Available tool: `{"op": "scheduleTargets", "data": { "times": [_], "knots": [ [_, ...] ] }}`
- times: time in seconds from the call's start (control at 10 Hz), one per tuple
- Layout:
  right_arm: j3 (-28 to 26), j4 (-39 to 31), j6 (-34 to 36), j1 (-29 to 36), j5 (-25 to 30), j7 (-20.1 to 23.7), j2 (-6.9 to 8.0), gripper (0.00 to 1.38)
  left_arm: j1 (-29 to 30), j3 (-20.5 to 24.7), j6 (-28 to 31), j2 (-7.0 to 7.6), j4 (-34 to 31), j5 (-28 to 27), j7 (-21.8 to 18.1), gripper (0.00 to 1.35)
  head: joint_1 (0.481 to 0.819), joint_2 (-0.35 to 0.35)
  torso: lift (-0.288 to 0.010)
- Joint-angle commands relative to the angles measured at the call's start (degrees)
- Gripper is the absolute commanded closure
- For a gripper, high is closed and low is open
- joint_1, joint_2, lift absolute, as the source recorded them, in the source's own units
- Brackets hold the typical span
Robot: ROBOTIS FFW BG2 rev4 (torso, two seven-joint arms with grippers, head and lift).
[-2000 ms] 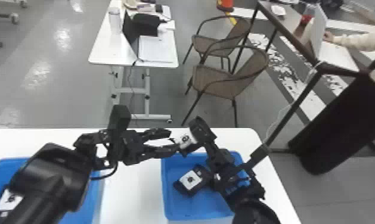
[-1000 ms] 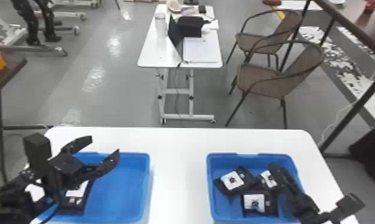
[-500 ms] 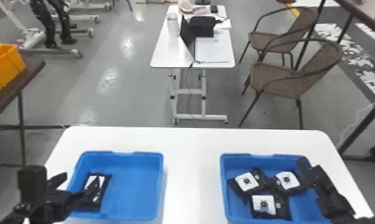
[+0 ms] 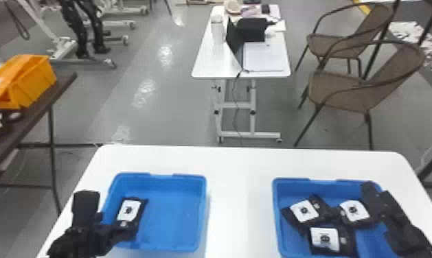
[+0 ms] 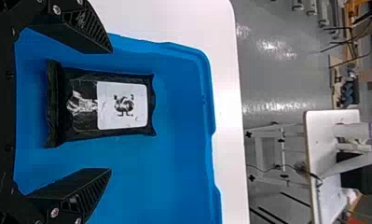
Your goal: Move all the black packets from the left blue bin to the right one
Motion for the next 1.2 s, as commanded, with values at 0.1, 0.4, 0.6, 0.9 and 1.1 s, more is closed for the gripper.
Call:
{"op": "scheduleTargets", "data": {
  "times": [0.1,0.4,0.6,0.9,1.1],
  "knots": [
    [0.2,0.6,0.2,-0.2,-0.4,0.3,0.05,0.25,-3.5,-3.7,1.5,2.15,5.6,0.4,1.6,0.13,0.695,0.112,0.000],
    [0.4,1.1,0.3,-0.5,-0.8,0.9,0.05,0.25,-6.2,-4.2,3.0,2.68,8.7,-1.5,4.4,0.13,0.695,0.115,0.000],
    [0.4,1.1,0.4,-0.5,-0.9,1.0,0.05,0.25,-8.5,-5.8,5.7,3.73,11.6,-2.8,5.8,0.13,0.695,0.129,0.000],
    [0.4,1.3,0.7,-0.5,-1.5,1.4,0.05,0.25,-10.9,-8.3,9.5,4.44,15.5,-3.7,7.2,0.15,0.695,0.135,0.000],
    [0.3,1.4,0.8,-0.4,-2.0,1.6,0.05,0.25,-11.1,-8.7,11.3,5.05,16.6,-3.6,7.3,0.15,0.695,0.136,0.000]
  ]
}}
